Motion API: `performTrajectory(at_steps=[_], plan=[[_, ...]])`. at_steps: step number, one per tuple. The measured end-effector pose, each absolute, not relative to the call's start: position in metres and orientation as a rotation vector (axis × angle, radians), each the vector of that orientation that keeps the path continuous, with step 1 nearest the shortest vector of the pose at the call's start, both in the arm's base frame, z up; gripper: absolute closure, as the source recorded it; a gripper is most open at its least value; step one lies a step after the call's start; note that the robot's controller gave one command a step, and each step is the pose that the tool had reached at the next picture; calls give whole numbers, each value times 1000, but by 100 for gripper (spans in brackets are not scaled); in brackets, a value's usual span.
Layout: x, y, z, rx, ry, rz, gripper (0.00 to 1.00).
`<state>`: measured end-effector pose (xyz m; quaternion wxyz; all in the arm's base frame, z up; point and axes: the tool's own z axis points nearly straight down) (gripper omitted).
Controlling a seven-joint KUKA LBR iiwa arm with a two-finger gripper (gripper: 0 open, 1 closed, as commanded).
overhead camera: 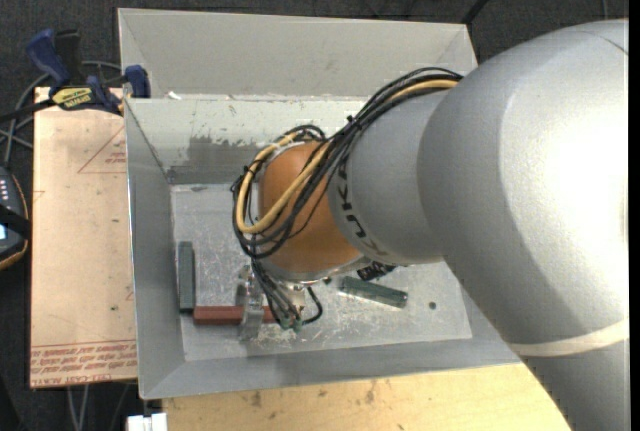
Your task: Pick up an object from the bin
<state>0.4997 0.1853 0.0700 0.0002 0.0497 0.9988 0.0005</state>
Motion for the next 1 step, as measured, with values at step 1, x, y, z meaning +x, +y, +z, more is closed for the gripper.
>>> performTrajectory(at_steps=[1], plan=[[519,195,216,218,3125,8,100]])
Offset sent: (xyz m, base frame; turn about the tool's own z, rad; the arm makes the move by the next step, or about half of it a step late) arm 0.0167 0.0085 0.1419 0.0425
